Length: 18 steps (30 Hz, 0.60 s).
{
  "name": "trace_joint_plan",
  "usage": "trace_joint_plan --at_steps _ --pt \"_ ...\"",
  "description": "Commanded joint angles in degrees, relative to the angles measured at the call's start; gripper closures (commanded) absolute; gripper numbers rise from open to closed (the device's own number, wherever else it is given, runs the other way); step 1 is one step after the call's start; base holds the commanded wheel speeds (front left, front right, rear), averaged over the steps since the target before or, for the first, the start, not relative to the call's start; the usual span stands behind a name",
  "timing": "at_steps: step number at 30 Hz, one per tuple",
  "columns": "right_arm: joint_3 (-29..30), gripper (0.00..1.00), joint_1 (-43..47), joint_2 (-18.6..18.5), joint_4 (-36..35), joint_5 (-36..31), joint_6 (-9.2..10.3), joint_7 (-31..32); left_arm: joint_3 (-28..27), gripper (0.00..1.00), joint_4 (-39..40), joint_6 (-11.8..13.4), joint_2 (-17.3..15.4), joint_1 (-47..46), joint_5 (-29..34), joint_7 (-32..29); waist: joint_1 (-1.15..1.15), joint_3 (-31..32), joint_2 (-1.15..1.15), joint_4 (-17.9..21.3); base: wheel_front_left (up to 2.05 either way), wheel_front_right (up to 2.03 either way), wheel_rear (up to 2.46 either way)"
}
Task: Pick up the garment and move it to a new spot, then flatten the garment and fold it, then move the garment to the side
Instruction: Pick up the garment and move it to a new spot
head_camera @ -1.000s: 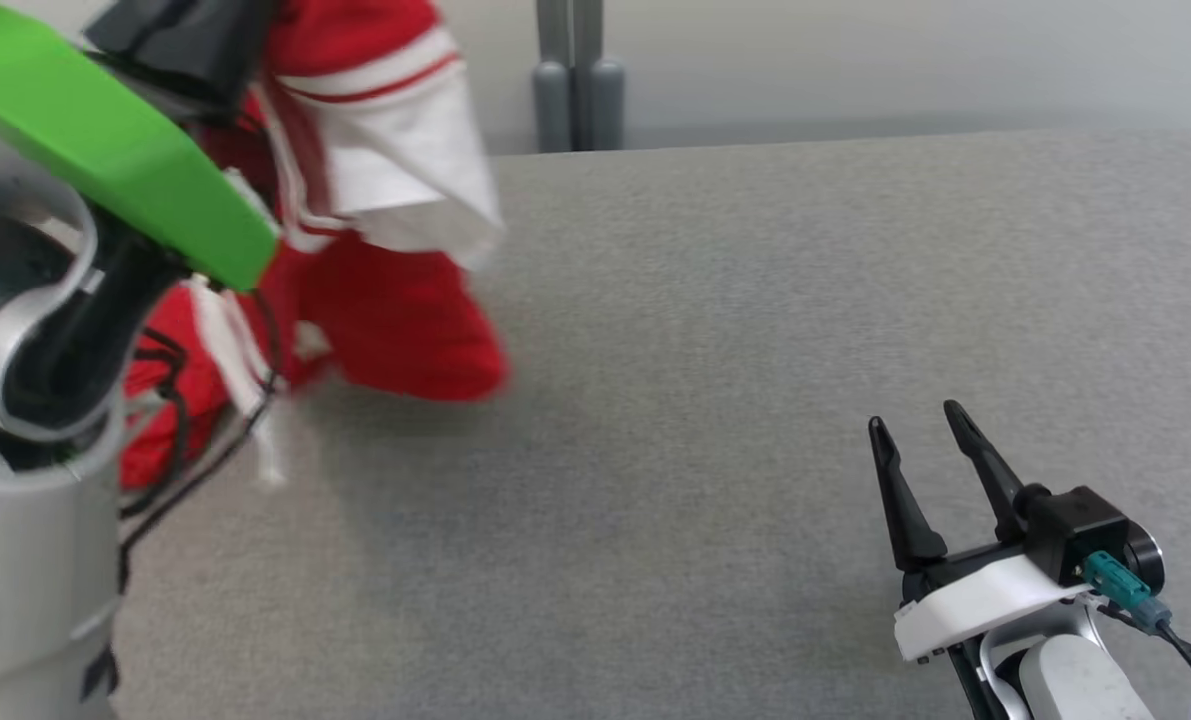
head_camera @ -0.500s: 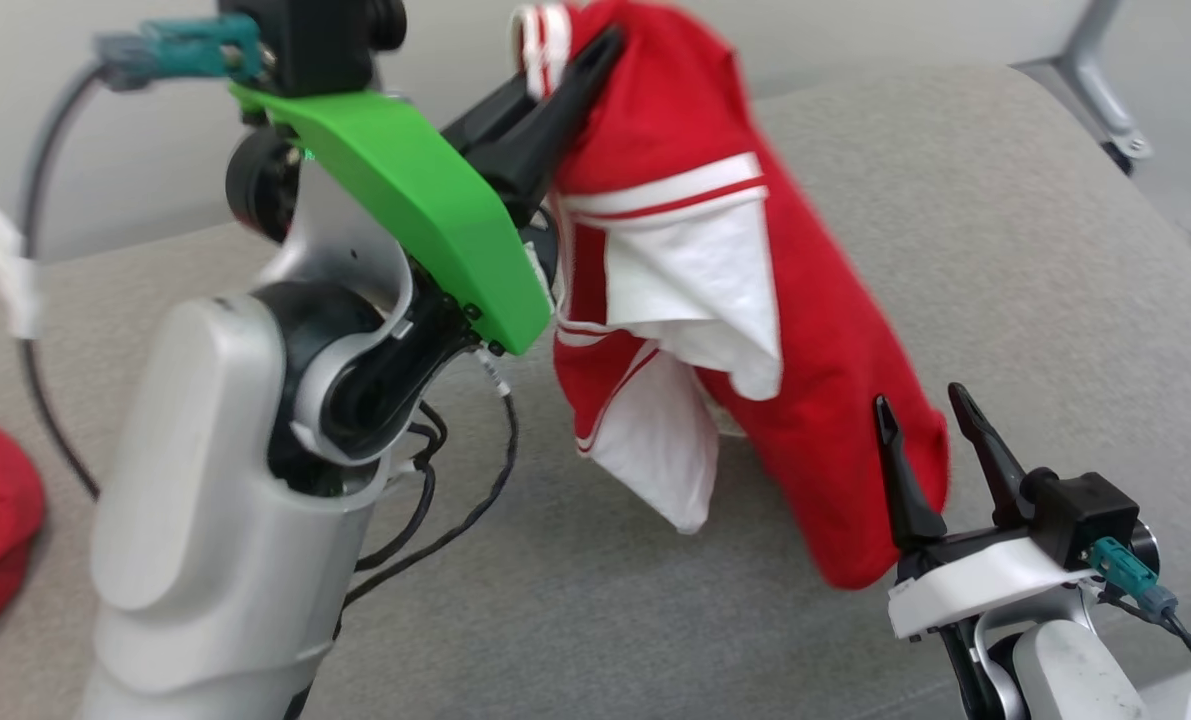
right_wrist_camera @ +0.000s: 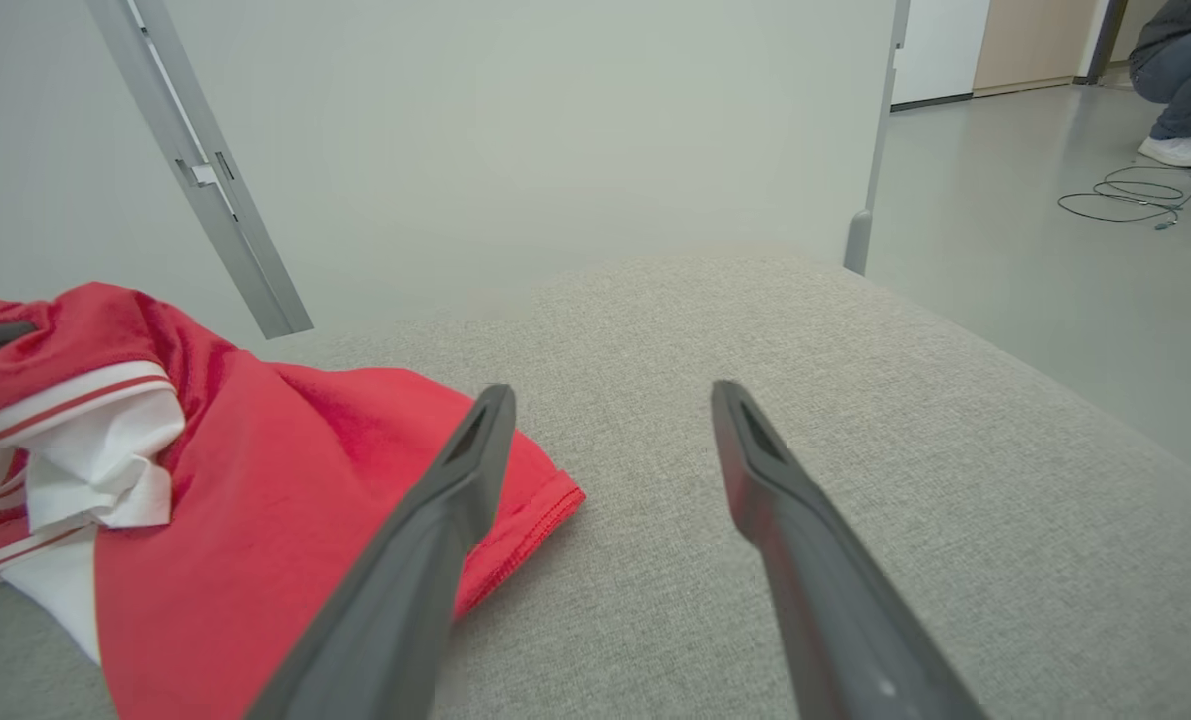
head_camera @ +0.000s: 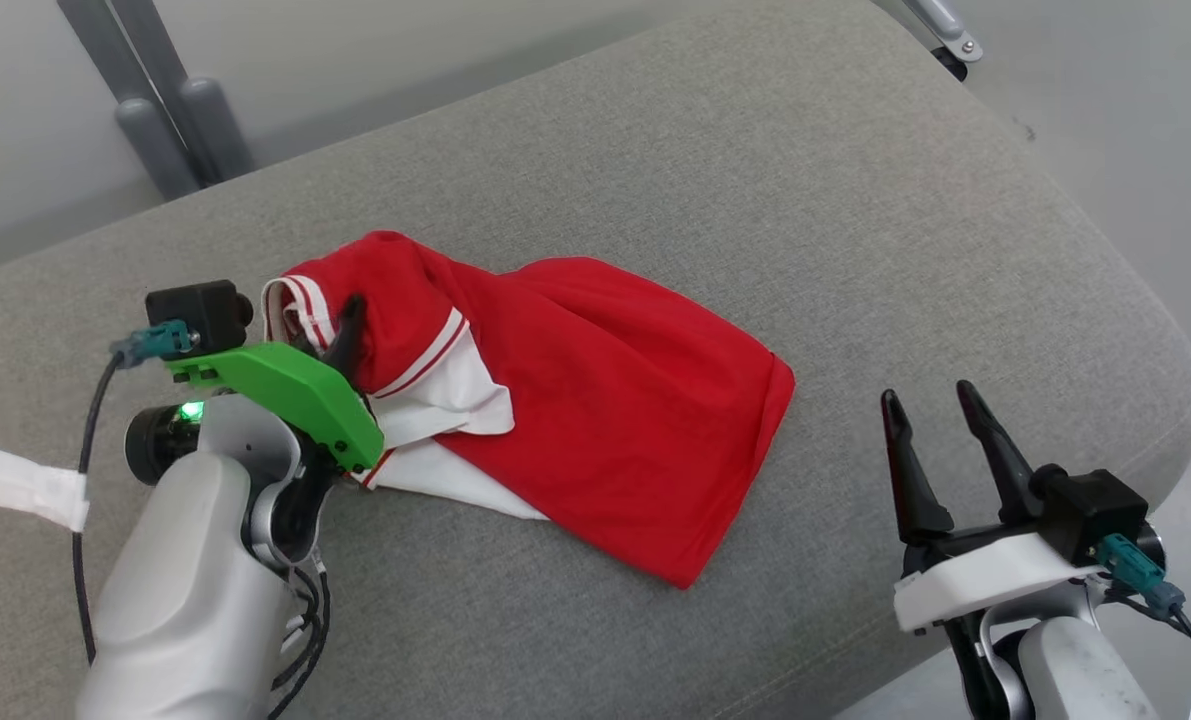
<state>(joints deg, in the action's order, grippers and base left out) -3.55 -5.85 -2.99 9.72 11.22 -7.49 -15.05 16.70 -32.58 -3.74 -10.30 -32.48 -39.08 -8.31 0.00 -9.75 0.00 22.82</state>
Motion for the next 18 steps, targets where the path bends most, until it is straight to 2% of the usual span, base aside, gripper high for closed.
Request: trace_joint_plan --at_steps 1,4,8,10,14,17,18 --pt "0.6 0.0 0.17 -0.44 -0.39 -0.51 0.0 -0.19 0.66 0.0 -0.43 -0.76 -0.03 0.76 1.52 3.04 0.0 -0.02 0.0 -0.84 0.0 0.0 0.0" --pt "1.05 0.0 0.64 -1.64 -0.95 -1.29 0.0 -0.19 1.3 0.0 -0.49 -1.16 0.76 2.37 3.31 10.04 0.0 1.39 0.0 -3.11 0.0 0.0 0.0" --pt "1.62 0.0 1.66 -3.7 -2.22 -2.23 0.0 -0.19 0.59 0.0 2.54 -0.18 2.16 7.28 4.33 19.16 0.0 4.43 0.0 -6.62 0.0 0.0 0.0" --pt "1.99 0.0 2.35 -4.58 -2.98 -2.7 0.0 -0.19 0.43 0.0 5.23 0.72 2.31 11.07 5.46 21.61 0.0 5.85 0.0 -8.48 0.0 0.0 0.0" --pt "3.38 0.0 3.86 -6.18 -5.09 -3.34 0.0 -0.19 -0.84 0.0 12.01 2.43 3.12 19.72 7.14 23.35 0.0 8.08 0.0 -12.87 0.0 0.0 0.0" --pt "4.72 0.0 5.04 -7.17 -6.67 -3.52 0.0 -0.19 -4.57 0.0 17.85 2.14 4.9 26.72 6.03 23.5 0.0 8.88 0.0 -16.62 0.0 0.0 0.0" --pt "5.16 0.0 5.4 -7.44 -7.01 -3.63 0.0 -0.19 -5.76 0.0 19.51 1.99 4.88 28.4 7.65 23.49 0.0 9.01 0.0 -17.65 0.0 0.0 0.0"
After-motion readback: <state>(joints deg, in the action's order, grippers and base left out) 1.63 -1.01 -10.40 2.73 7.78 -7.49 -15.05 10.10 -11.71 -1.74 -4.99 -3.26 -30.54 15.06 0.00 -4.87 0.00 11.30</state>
